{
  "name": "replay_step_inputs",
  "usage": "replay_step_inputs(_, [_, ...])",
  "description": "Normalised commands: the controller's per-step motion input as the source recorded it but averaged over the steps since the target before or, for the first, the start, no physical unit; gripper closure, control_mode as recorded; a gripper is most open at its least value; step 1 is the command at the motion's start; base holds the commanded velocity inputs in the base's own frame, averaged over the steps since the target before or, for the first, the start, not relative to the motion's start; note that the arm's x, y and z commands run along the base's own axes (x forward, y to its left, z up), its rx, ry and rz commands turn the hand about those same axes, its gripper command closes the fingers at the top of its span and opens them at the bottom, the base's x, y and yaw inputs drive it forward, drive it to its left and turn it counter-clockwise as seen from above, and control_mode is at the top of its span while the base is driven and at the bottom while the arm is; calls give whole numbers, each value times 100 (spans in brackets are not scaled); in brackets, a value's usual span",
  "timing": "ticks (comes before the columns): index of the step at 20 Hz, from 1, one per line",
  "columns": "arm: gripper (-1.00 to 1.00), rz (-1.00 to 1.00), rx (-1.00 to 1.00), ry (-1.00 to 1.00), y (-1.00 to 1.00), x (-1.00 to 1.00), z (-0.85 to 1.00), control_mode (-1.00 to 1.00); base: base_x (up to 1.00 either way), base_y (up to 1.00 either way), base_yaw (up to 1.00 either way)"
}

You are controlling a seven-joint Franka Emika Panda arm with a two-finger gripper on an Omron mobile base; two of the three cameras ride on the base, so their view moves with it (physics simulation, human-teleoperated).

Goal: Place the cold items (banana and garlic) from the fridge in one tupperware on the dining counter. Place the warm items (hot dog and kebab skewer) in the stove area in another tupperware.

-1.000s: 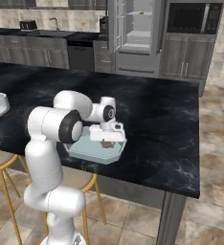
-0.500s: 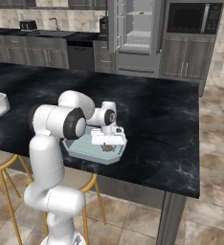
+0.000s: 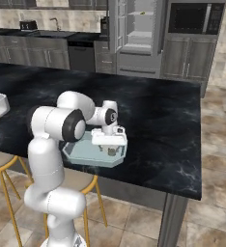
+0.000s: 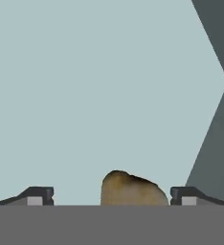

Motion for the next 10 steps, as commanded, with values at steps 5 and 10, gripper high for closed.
replay_step_inputs(5, [-100,0,0,0,3,-43,59,-100,0,0,0])
replay_step_inputs(10, [-100,-2,6,-5,0,-63,66,-100,0,0,0])
